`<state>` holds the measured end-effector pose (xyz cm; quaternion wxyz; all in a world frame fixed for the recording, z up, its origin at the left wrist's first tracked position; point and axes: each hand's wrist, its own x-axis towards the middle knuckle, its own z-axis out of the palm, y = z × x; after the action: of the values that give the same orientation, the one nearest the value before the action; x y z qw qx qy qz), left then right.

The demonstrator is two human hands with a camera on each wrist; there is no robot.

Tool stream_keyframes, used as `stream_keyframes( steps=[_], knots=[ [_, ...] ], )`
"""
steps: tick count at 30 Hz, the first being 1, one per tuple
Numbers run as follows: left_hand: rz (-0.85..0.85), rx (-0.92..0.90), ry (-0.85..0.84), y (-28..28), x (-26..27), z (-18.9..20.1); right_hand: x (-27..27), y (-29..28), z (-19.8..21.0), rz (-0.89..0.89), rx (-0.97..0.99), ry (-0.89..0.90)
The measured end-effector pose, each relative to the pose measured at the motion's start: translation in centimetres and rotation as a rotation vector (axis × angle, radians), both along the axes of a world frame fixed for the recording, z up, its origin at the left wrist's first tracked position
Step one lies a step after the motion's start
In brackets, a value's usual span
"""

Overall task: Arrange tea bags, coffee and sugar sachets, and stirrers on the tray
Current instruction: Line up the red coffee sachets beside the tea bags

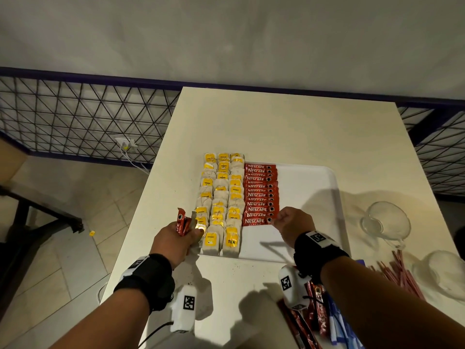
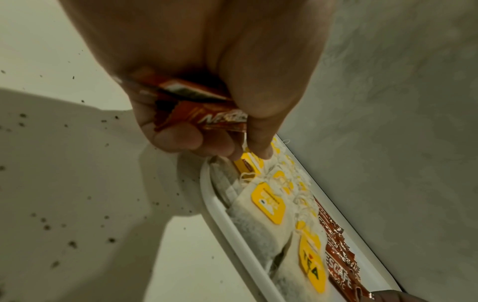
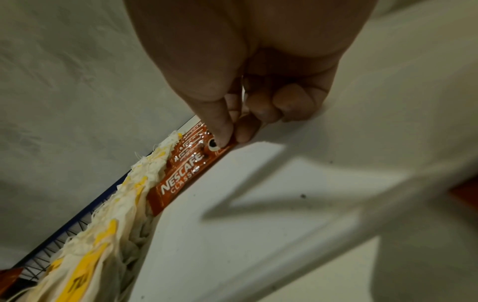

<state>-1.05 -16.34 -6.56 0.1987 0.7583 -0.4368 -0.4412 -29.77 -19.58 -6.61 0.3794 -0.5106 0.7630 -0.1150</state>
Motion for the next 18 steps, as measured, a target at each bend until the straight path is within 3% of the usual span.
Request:
stream_keyframes(
  steps=[18],
  knots=[
    [-0.017,-0.01,-0.004,0.21,-0.22,0.12,0.13,-0.06,0.21,0.005,-0.01,0.017]
  ],
)
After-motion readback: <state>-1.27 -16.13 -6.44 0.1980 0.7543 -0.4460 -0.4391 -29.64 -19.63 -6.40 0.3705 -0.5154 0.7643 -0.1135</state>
